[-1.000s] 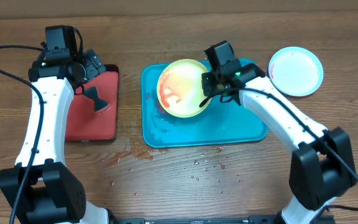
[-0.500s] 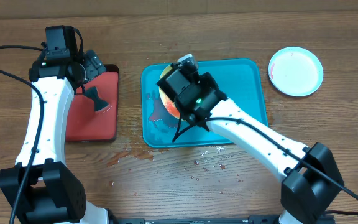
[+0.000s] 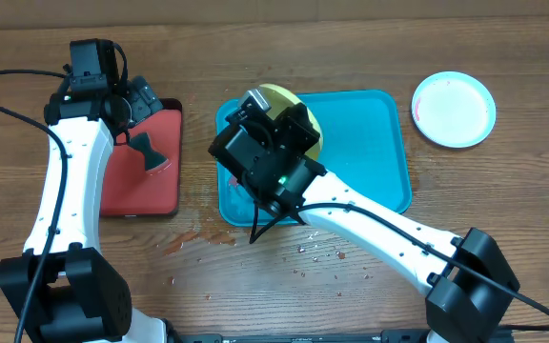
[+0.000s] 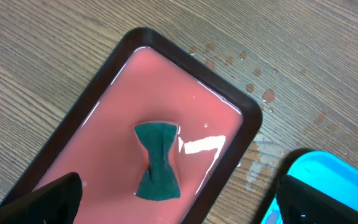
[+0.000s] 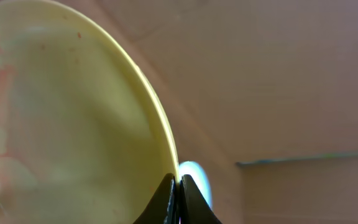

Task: Clean dirty plates on tray and stack at the side
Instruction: 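Lift the yellow plate with the right gripper and stack it on the plates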

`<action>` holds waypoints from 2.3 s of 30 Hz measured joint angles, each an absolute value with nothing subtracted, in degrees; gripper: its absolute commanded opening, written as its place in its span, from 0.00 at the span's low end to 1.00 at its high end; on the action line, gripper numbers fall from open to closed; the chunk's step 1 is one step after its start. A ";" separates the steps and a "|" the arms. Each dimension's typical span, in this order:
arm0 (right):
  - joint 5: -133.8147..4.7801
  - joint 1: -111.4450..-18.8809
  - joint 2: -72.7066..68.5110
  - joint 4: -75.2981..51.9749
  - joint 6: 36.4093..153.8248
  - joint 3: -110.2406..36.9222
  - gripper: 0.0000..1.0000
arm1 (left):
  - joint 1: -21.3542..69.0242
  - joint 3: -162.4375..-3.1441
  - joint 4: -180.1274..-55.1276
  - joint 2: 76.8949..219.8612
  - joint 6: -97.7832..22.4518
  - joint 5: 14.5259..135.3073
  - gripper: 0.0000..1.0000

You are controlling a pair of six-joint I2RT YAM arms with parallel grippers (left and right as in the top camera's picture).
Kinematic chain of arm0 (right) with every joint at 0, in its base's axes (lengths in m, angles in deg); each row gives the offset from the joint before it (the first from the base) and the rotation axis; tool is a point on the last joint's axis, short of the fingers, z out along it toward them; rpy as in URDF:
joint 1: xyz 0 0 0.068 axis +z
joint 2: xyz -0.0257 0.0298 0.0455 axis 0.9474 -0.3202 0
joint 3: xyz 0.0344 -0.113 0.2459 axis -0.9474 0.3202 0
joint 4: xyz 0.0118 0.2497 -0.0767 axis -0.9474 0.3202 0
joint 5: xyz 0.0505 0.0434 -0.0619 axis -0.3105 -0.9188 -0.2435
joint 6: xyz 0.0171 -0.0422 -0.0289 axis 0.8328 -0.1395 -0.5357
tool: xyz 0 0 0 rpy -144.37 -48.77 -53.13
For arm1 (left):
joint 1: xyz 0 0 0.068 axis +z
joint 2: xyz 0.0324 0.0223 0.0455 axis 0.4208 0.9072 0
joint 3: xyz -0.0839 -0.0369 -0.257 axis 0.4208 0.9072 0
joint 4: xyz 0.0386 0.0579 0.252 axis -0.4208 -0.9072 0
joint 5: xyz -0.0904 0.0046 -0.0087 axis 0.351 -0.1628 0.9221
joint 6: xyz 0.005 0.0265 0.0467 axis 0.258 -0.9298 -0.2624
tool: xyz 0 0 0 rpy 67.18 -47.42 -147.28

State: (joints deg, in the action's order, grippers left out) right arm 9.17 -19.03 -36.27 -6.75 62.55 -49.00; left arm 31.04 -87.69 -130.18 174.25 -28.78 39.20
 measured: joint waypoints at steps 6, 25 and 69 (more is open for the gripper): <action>16.21 -19.01 -36.27 -9.25 53.87 -49.00 0.04 | 31.04 -87.69 -130.18 174.25 -28.78 39.20 1.00; 0.34 -22.03 -36.27 -1.36 61.15 -49.02 0.04 | 31.04 -87.69 -130.18 174.25 -28.78 39.20 1.00; -64.00 -96.65 -37.15 -10.65 94.48 -44.08 0.04 | 31.04 -87.69 -130.18 174.25 -28.78 39.20 1.00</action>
